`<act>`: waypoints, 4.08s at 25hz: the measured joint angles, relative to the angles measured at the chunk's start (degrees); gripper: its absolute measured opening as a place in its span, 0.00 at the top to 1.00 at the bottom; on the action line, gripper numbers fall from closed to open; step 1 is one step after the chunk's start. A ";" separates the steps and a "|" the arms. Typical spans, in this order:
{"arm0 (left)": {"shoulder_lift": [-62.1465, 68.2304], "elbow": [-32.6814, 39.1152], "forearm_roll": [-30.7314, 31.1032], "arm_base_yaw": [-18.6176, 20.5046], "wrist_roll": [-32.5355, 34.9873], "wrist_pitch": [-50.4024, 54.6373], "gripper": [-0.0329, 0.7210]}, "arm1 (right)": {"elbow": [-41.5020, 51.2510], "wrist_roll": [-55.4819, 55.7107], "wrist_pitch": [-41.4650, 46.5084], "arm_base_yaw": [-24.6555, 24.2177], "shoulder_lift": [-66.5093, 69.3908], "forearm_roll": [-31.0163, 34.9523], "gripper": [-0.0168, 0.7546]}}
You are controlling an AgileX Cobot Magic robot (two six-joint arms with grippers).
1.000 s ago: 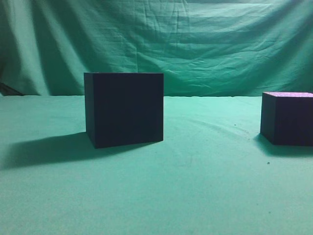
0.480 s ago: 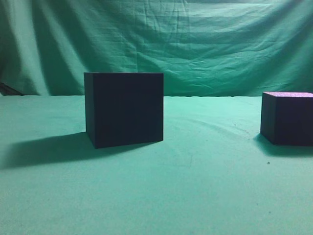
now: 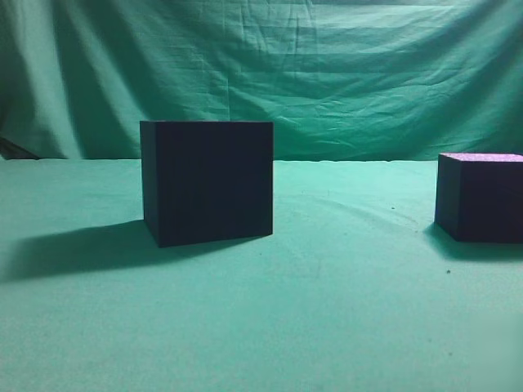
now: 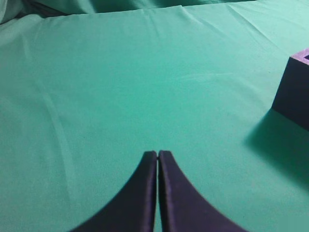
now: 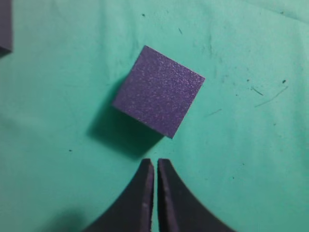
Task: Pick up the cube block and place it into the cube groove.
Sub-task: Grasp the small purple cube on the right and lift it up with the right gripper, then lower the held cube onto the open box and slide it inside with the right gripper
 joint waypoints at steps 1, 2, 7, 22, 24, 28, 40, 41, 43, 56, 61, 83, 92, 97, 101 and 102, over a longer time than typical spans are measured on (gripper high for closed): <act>0.00 0.00 0.00 0.00 0.00 0.00 0.96 | -1.35 2.57 0.83 0.98 1.81 -1.38 0.98; 0.00 0.00 0.00 0.00 0.00 0.00 0.96 | -2.32 4.60 1.16 1.63 3.43 -2.27 0.98; 0.00 0.00 0.00 0.00 0.00 0.00 0.96 | -4.66 12.30 0.52 2.11 8.71 -3.88 0.71; 0.00 0.00 0.00 0.00 0.00 0.00 0.96 | -4.87 21.53 -8.21 2.11 19.22 -7.18 0.22; 0.00 0.00 0.00 0.00 0.00 0.00 0.96 | -4.87 21.74 -8.87 2.11 20.44 -7.23 0.29; 0.00 0.00 0.00 0.00 0.00 0.00 0.96 | -4.87 21.85 -9.46 2.11 21.15 -7.37 0.38; 0.00 0.00 0.00 0.00 0.00 0.00 0.96 | -21.37 19.74 4.58 5.33 20.69 -6.65 0.42; 0.00 0.00 0.00 0.00 0.00 0.00 0.96 | -23.60 18.86 5.82 6.78 20.43 -6.65 0.42; 0.00 0.00 0.00 0.00 0.00 0.00 0.96 | -28.36 17.50 7.50 11.06 20.18 -6.65 0.42; 0.00 0.00 0.00 0.00 0.00 0.00 0.96 | -33.79 15.55 0.82 23.85 28.39 -6.04 0.42; 0.00 0.00 0.00 0.00 0.00 0.00 0.96 | -34.01 15.55 -1.59 23.85 29.09 -4.93 0.42; 0.00 0.00 0.00 0.00 0.00 0.00 0.96 | -34.72 14.57 2.89 23.85 32.21 -4.67 0.42; 0.00 0.00 0.00 0.00 0.00 0.00 0.96 | -36.13 12.42 3.88 23.85 33.54 -4.82 0.21; 0.00 0.00 0.00 0.00 0.00 0.00 0.96 | -44.06 12.41 10.21 23.85 32.28 -4.82 0.34; 0.00 0.00 0.00 0.00 0.00 0.00 0.96 | -49.86 11.54 17.51 23.85 28.84 -4.82 0.80; 0.00 0.00 0.00 0.00 0.00 0.00 0.96 | -50.38 11.41 18.11 23.85 27.65 -4.82 0.87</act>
